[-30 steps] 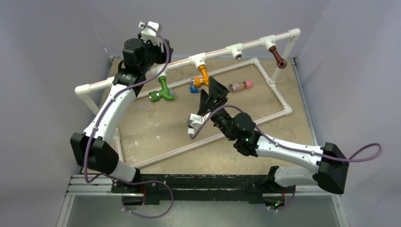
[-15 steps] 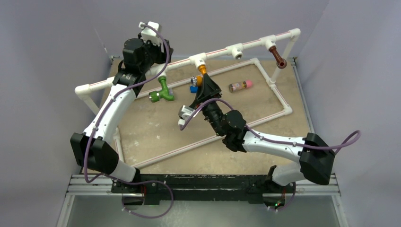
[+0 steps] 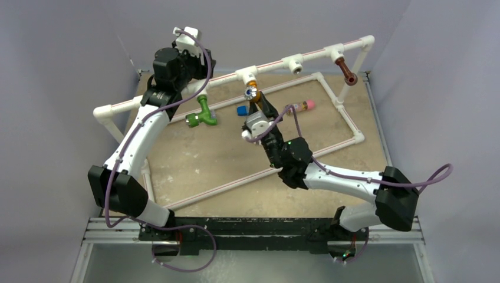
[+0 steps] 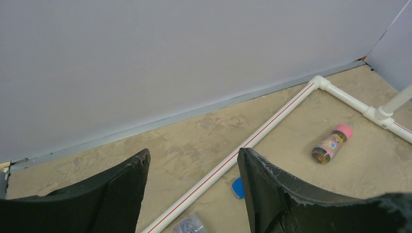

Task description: Install the water faucets

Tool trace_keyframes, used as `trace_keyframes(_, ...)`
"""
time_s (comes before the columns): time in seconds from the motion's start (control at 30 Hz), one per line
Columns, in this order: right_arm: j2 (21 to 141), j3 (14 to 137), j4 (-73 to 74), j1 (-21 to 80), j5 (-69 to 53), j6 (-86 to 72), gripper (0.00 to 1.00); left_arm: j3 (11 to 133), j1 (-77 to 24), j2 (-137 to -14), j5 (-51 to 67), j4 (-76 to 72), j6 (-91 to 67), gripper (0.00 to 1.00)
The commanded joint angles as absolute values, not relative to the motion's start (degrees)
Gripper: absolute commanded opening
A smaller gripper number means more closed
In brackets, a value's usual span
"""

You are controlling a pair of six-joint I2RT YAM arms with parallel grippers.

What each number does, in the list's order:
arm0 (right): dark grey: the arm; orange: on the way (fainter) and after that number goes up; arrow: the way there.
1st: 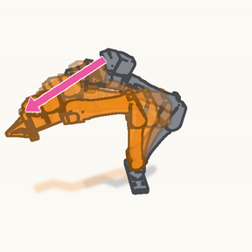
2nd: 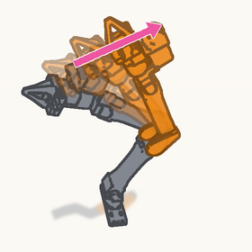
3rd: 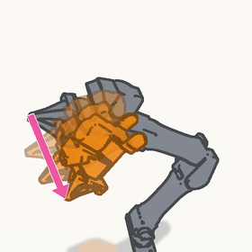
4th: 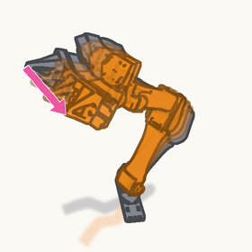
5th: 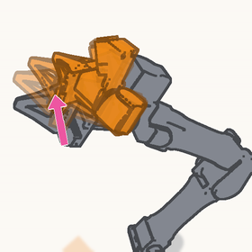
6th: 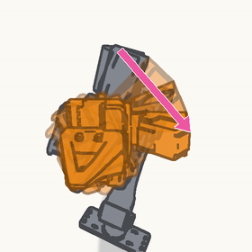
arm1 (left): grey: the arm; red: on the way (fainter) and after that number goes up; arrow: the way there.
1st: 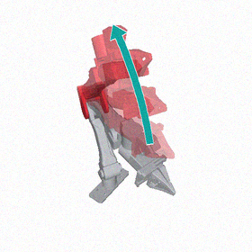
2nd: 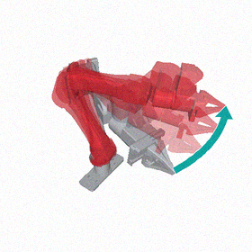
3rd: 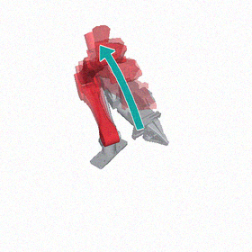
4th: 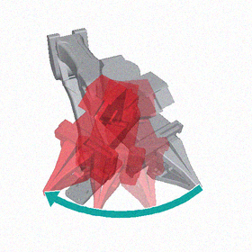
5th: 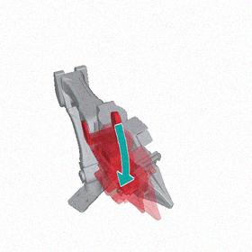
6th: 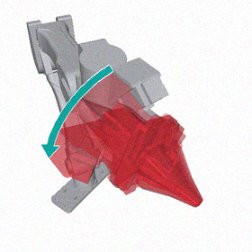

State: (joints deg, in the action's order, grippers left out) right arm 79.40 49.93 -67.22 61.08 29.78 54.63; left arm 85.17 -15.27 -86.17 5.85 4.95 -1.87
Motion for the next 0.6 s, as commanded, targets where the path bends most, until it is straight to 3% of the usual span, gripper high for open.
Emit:
trace_keyframes(0.0,77.4,50.5,-69.0,61.3,30.6,21.5,0.0,81.1,-17.3,-90.4,8.3,14.6,-1.4,0.66)
trace_keyframes(0.3,75.1,47.6,-65.4,61.2,34.0,-37.9,0.0,81.0,-17.4,-90.1,8.3,14.5,-1.3,0.66)
trace_keyframes(0.57,75.2,43.1,-61.5,60.6,34.5,-75.4,0.0,81.1,-17.4,-89.8,8.6,14.6,-1.4,0.66)
